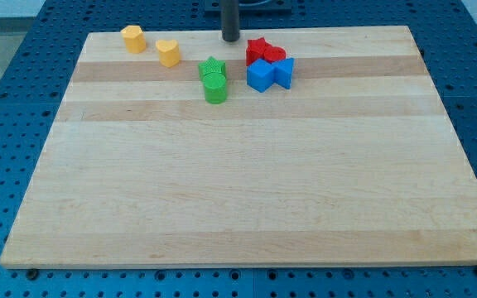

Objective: Move the green blocks toward the center

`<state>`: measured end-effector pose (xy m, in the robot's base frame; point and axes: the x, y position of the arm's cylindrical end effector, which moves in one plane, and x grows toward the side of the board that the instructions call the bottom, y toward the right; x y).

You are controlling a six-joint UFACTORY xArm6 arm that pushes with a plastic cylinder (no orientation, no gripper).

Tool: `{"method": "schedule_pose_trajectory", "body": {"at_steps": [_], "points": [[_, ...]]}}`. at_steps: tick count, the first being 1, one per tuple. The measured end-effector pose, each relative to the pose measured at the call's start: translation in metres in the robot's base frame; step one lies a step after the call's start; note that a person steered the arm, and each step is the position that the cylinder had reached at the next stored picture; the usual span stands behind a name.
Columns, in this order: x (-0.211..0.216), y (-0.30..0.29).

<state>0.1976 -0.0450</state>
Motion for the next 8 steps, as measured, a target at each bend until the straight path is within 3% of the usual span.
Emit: {"method": "schedule_pose_trajectory", "body": {"at_steps": [3, 6, 8], "points": [[0.008, -0.084], [0.055, -0.074], [0.069, -0.030]]}}
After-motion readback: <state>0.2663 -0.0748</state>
